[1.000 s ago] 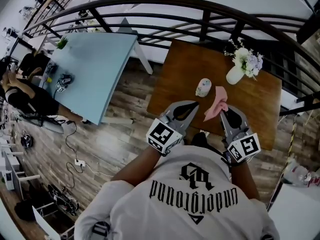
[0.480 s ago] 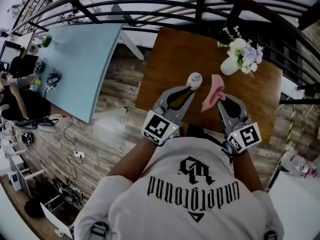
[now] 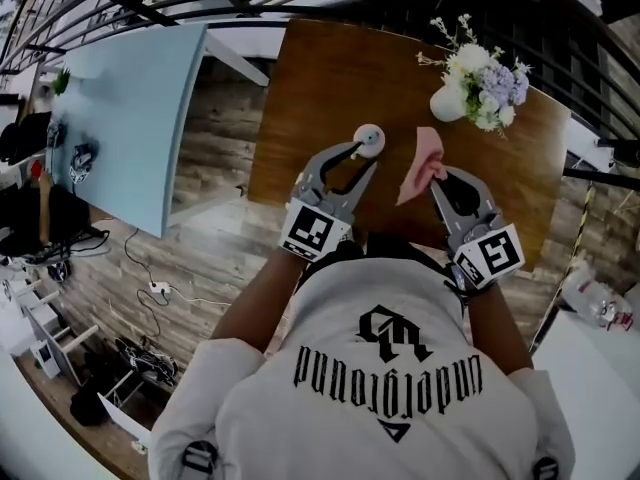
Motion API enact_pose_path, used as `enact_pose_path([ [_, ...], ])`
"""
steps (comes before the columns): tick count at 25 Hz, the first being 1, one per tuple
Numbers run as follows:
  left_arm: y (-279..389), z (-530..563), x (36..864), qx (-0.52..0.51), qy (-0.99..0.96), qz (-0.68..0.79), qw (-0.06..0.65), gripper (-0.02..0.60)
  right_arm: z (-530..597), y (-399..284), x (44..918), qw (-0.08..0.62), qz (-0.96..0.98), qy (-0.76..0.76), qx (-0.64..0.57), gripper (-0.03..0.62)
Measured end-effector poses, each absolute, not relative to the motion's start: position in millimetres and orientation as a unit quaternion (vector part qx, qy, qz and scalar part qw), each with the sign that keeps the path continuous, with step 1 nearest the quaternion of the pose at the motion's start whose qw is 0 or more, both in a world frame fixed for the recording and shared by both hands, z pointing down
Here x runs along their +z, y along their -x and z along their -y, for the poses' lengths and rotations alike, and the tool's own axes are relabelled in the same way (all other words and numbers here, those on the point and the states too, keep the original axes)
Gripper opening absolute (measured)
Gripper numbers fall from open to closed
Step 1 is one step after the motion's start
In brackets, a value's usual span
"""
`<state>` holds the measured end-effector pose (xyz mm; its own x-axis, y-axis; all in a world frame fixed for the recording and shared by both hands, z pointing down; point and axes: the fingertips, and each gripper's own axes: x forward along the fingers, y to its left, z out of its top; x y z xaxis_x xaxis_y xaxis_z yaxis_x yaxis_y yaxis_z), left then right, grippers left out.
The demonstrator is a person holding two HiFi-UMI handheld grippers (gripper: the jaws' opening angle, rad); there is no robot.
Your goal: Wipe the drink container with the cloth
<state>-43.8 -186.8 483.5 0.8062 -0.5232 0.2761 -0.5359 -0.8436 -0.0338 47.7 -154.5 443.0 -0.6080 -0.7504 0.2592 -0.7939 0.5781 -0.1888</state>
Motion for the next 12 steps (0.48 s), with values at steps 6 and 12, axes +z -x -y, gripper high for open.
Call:
enact_pose_path([
  [6, 31, 198, 537, 0.176, -0.945, 0.273, 0.026, 0.255, 165, -54, 473, 0.085, 0.886, -0.424, 0.165, 0.046],
  [12, 29, 211, 594, 0.224, -0.934, 0.277, 0.041, 0.359, 170, -57, 507, 0.102, 0.885, -0.411, 0.193, 0.046],
])
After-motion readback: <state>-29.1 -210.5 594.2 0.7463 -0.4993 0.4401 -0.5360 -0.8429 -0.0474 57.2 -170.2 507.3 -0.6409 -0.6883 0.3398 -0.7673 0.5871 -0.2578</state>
